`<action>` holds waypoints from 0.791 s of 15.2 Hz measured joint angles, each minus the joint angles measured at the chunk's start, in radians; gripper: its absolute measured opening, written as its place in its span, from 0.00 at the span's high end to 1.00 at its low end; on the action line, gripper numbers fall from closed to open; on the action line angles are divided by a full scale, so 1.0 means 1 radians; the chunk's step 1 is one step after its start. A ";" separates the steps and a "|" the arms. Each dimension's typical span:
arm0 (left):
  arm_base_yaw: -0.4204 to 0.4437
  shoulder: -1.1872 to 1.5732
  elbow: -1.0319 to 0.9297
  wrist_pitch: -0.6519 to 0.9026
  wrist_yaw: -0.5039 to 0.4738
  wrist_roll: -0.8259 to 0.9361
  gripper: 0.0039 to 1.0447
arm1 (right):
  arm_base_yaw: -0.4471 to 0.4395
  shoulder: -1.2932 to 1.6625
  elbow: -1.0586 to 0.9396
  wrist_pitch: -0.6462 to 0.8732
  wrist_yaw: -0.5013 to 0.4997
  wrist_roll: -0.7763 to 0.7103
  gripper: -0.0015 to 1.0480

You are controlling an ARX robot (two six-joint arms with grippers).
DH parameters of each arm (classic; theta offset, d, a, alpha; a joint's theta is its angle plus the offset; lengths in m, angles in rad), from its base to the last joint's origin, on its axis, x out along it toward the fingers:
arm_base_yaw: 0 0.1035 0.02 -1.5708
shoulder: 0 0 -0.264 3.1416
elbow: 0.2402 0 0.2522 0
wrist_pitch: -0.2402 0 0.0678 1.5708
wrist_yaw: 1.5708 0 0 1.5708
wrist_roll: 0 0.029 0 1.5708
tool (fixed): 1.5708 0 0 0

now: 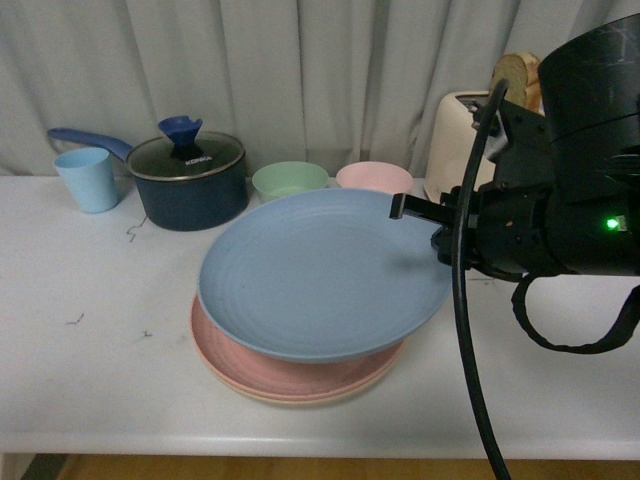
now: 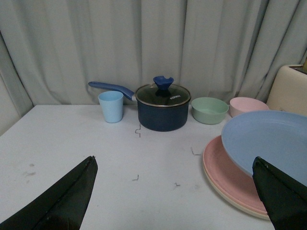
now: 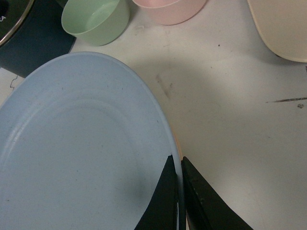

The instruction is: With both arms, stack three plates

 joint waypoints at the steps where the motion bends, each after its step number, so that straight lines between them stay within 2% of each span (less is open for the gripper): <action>1: 0.000 0.000 0.000 0.000 0.000 0.000 0.06 | 0.011 0.020 0.019 -0.002 0.008 0.010 0.97; 10: 0.000 0.000 0.000 0.000 0.000 0.000 0.06 | 0.053 0.158 0.073 0.003 0.061 0.035 0.97; 12: 0.000 0.000 0.000 0.000 0.000 0.000 0.06 | 0.051 0.163 0.071 0.040 0.065 0.050 0.66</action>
